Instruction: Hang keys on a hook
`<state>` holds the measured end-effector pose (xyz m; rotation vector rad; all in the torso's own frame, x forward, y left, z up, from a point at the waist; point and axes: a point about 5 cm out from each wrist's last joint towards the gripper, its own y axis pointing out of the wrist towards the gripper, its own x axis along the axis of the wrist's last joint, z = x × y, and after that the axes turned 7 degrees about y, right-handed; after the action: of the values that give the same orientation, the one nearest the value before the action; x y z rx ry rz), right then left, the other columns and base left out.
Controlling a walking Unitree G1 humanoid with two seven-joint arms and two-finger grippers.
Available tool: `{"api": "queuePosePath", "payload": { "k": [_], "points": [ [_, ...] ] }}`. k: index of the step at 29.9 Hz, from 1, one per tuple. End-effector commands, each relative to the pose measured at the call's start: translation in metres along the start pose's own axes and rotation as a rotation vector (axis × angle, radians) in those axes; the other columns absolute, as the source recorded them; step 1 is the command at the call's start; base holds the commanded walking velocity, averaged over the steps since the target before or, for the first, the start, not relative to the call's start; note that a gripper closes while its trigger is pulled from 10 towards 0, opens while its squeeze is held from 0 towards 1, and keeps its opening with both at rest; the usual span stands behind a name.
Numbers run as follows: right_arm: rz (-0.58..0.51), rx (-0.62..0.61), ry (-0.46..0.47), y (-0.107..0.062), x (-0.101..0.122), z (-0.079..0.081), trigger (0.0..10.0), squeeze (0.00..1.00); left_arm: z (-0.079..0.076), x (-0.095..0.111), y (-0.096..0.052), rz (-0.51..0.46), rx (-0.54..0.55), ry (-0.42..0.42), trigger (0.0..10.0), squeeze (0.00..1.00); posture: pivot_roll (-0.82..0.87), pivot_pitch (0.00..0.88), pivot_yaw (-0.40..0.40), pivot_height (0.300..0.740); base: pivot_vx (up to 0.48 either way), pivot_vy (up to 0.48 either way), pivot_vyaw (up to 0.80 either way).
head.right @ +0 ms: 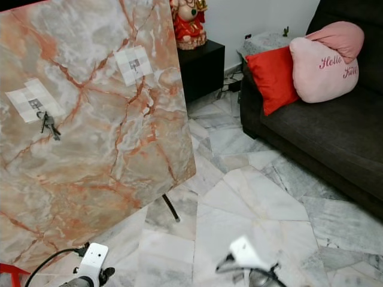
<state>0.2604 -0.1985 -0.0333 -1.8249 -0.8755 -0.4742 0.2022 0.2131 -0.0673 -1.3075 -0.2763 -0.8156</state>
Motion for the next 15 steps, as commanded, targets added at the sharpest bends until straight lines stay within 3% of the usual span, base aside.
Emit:
{"api": "queuePosePath", "payload": {
  "k": [1,3,4,7,9,15],
  "points": [
    [-0.089,-0.068,0.059,0.001,0.018,-0.003,10.0,0.0,0.005,-0.007,-0.002,0.022,0.005,0.022,10.0,0.0,-0.04,0.02,0.074,0.74,0.0,0.0,0.0],
    [-0.199,-0.159,0.296,0.001,0.043,-0.013,10.0,0.0,0.005,-0.007,-0.002,0.021,0.007,0.023,10.0,0.0,-0.04,0.018,0.074,0.74,0.0,0.0,0.0],
    [-0.199,-0.159,0.296,0.001,0.043,-0.013,10.0,0.0,0.005,-0.007,-0.002,0.021,0.007,0.023,10.0,0.0,-0.04,0.018,0.074,0.74,0.0,0.0,0.0],
    [-0.211,-0.178,0.487,0.001,0.049,-0.017,10.0,0.0,0.005,-0.007,-0.002,0.021,0.008,0.022,10.0,0.0,-0.04,0.018,0.074,0.74,0.0,0.0,0.0],
    [-0.233,-0.209,0.541,0.0,0.053,-0.022,10.0,0.0,0.005,-0.007,-0.002,0.021,0.008,0.022,10.0,0.0,-0.04,0.018,0.073,0.74,0.0,0.0,0.0],
    [-0.448,-0.283,0.586,-0.008,0.085,-0.034,10.0,0.0,0.005,-0.007,-0.002,0.019,0.01,0.021,10.0,0.0,-0.04,0.017,0.072,0.74,0.0,0.0,0.0]
  ]
}}
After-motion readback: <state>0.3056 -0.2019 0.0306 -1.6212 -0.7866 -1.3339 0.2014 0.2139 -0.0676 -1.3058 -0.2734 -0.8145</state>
